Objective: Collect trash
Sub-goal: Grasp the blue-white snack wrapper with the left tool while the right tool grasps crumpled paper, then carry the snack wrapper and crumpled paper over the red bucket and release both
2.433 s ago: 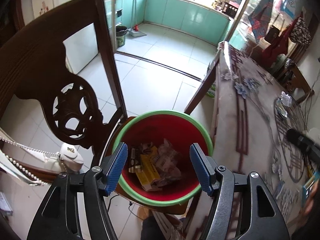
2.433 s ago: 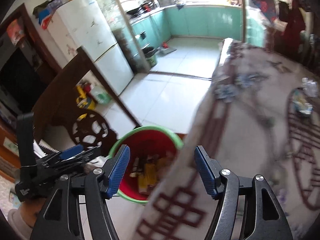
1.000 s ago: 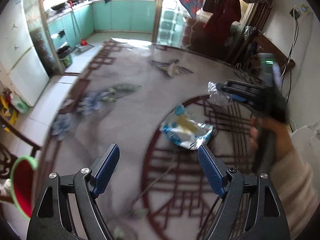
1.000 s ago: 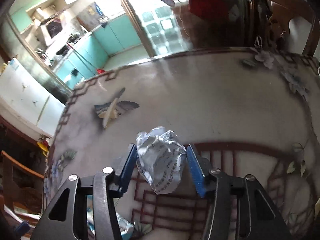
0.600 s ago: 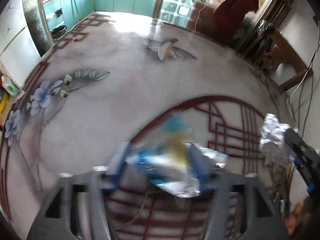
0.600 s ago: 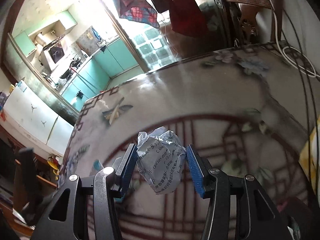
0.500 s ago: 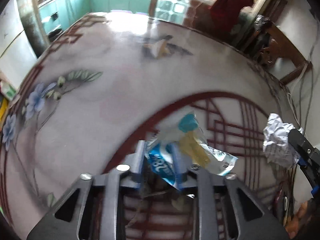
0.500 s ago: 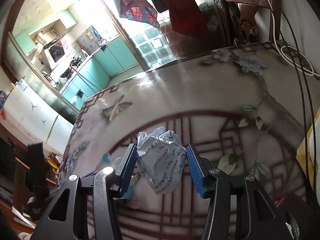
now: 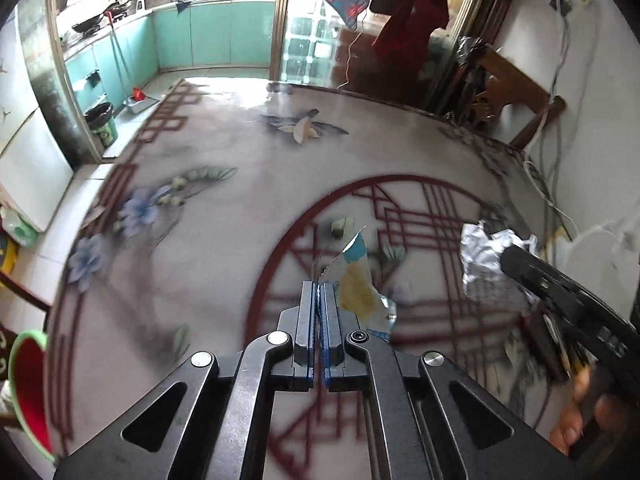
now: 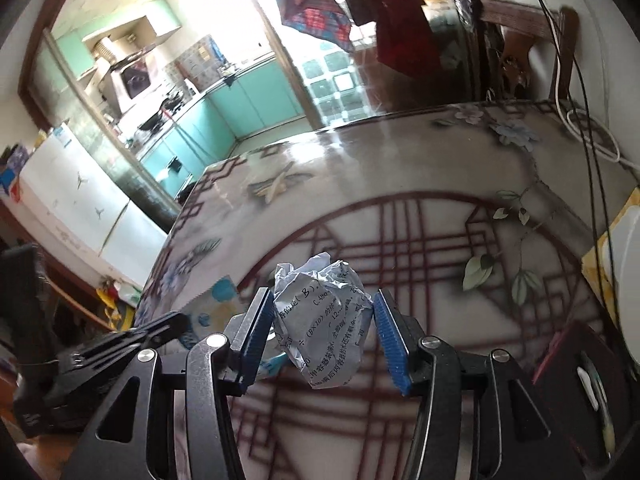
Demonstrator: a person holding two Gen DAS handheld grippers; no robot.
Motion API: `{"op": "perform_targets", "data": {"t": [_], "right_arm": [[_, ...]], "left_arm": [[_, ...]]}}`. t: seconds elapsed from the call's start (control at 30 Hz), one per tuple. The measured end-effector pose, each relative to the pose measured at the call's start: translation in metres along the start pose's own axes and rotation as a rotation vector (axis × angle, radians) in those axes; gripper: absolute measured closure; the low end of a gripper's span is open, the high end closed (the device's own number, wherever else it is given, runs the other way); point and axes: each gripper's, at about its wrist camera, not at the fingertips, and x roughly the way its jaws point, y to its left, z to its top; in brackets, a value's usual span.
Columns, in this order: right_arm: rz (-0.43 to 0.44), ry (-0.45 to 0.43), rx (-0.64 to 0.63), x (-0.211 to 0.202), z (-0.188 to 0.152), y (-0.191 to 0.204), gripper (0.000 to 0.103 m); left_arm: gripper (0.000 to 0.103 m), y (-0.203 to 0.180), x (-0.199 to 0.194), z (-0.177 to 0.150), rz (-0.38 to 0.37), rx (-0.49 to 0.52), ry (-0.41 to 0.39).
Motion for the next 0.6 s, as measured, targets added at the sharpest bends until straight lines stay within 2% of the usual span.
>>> {"op": "perform_targets", "data": {"t": [0.33,0.6], "right_arm": [[0.022,0.023,-0.085,-0.049,-0.051,0.073,0.053],[-0.037,0.026,-0.080,-0.071,-0.087,0.121,0.053]], "left_arm": [[0.101,0.037,-0.071,-0.057,0.042,0.014,-0.019],[0.101,0.071,-0.099,-0.084,0.022,0.007,-0.061]]}}
